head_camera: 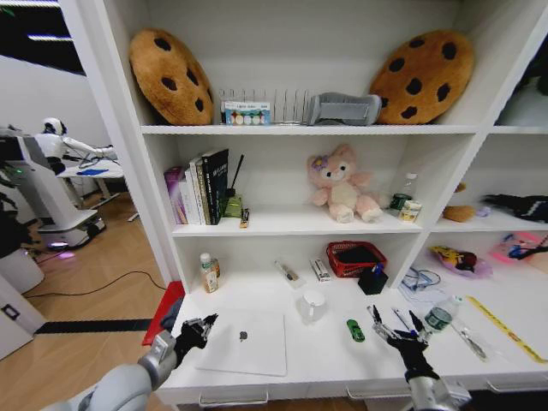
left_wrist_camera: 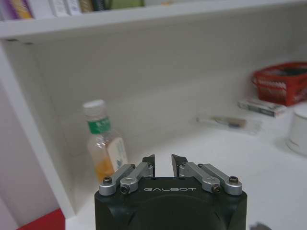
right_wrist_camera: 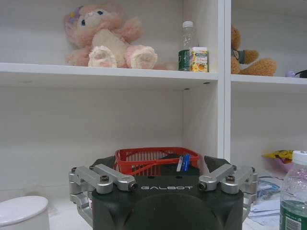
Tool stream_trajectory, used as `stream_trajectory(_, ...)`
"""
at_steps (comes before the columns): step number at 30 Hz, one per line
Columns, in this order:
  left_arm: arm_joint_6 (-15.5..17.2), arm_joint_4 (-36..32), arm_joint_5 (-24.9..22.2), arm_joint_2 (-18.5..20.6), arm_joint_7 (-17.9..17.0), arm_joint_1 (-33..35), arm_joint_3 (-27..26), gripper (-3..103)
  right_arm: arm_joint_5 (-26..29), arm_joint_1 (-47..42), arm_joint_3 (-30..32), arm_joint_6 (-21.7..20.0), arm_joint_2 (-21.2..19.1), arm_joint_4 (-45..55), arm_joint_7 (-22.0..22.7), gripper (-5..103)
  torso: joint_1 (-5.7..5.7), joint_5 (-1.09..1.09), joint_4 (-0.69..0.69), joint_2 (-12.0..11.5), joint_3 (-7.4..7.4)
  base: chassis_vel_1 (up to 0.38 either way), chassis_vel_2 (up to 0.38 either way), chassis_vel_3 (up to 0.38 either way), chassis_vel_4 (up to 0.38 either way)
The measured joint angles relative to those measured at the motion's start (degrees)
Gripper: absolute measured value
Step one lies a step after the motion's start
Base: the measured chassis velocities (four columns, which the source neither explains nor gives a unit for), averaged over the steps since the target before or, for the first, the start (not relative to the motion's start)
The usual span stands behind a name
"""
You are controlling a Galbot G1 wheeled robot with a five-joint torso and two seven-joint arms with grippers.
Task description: Organize the objects on the table.
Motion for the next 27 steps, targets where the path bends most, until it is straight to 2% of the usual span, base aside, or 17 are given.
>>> stream_trajectory(1,0.0,-0.1,-0.4,-1.2,-0.3,0.5,-1.5,25,0.0,0.0,-0.1,0.0,-0.1,0.0,-0.1,100,0.0,-0.01,0.01,0.0,0.0,0.0,0.0,0.0,0.0)
stream_trajectory(2,0.0,-0.1,-0.4,-1.2,-0.3,0.5,-1.5,25,0.0,0.0,-0.1,0.0,-0.1,0.0,-0.1,100,0.0,-0.01,0.01,0.0,0.0,0.0,0.0,0.0,0.0)
stream_trajectory(4,-0.3,-0.5,-1.0,-7.8,-1.1,4.8,-10.1,36,-0.3,0.0,-0.9,0.0,-0.3,0.0,-0.1,100,0.01,-0.01,0.0,0.0,0.0,0.0,0.0,0.0,0.0)
stream_trajectory(5,-0.3,-0.5,-1.0,-7.8,-1.1,4.8,-10.1,36,-0.3,0.0,-0.9,0.0,-0.3,0.0,-0.1,100,0.01,-0.01,0.0,0.0,0.0,0.0,0.0,0.0,0.0)
stream_trajectory(7,-1.0,-0.3,0.4,-14.2,0.0,9.6,-17.2,47,-0.7,-0.2,-1.5,0.0,-0.4,0.1,-0.2,100,0.01,-0.02,0.01,0.0,0.0,0.0,0.0,0.0,0.0)
stream_trajectory(8,-1.0,-0.3,0.4,-14.2,0.0,9.6,-17.2,47,-0.7,-0.2,-1.5,0.0,-0.4,0.1,-0.2,100,0.01,-0.02,0.01,0.0,0.0,0.0,0.0,0.0,0.0)
stream_trajectory(9,-1.4,-0.2,1.1,-16.3,0.4,11.2,-19.5,53,-0.8,-0.3,-1.7,-0.1,-0.5,0.1,-0.2,100,0.01,-0.03,0.02,0.0,0.0,0.0,0.0,0.0,0.0)
stream_trajectory(10,-2.3,-0.2,2.0,-20.3,1.3,14.5,-23.6,58,-1.2,-0.5,-2.0,0.0,-0.5,0.1,-0.3,100,0.0,-0.03,0.02,0.0,-0.01,0.0,0.0,0.0,0.0)
stream_trajectory(11,-2.5,-0.3,2.2,-21.6,1.7,15.5,-25.0,64,-1.3,-0.6,-2.0,0.0,-0.4,0.1,-0.3,100,0.0,-0.02,0.03,0.0,0.0,0.0,0.0,0.0,0.0)
stream_trajectory(12,-2.5,-0.3,2.2,-21.6,1.7,15.5,-25.0,64,-1.3,-0.6,-2.0,0.0,-0.4,0.1,-0.3,100,0.0,-0.02,0.03,0.0,0.0,0.0,0.0,0.0,0.0)
stream_trajectory(15,-3.8,-1.3,3.1,-27.8,3.9,20.6,-31.9,80,-2.2,-1.1,-2.3,0.2,-0.3,0.2,-0.6,100,0.0,-0.03,0.02,0.0,0.0,0.0,0.0,0.0,0.0)
stream_trajectory(17,-4.1,-1.7,3.1,-28.9,4.4,21.6,-33.4,80,-2.4,-1.2,-2.4,0.3,-0.3,0.3,-0.6,100,0.0,-0.02,0.01,0.0,0.0,0.0,0.0,0.0,0.0)
stream_trajectory(18,-4.4,-1.9,3.0,-29.8,4.9,22.5,-34.8,85,-2.7,-1.3,-2.4,0.4,-0.3,0.3,-0.7,100,0.0,-0.01,0.02,0.0,0.0,0.0,0.0,0.0,0.0)
stream_trajectory(19,-4.4,-1.9,3.0,-29.8,4.9,22.5,-34.8,85,-2.7,-1.3,-2.4,0.4,-0.3,0.3,-0.7,100,0.0,-0.01,0.02,0.0,0.0,0.0,0.0,0.0,0.0)
stream_trajectory(22,-5.2,-2.4,2.8,-31.6,5.8,24.3,-37.6,99,-3.3,-1.6,-2.4,0.8,-0.3,0.0,-0.9,100,0.0,-0.02,0.02,0.0,0.0,0.0,0.0,0.0,0.0)
stream_trajectory(27,-5.9,-2.1,2.2,-33.8,6.2,25.8,-39.9,100,-3.7,-1.7,-3.1,1.4,-0.7,-1.8,-1.2,100,0.0,-0.03,0.0,0.0,0.0,0.0,0.0,0.0,0.0)
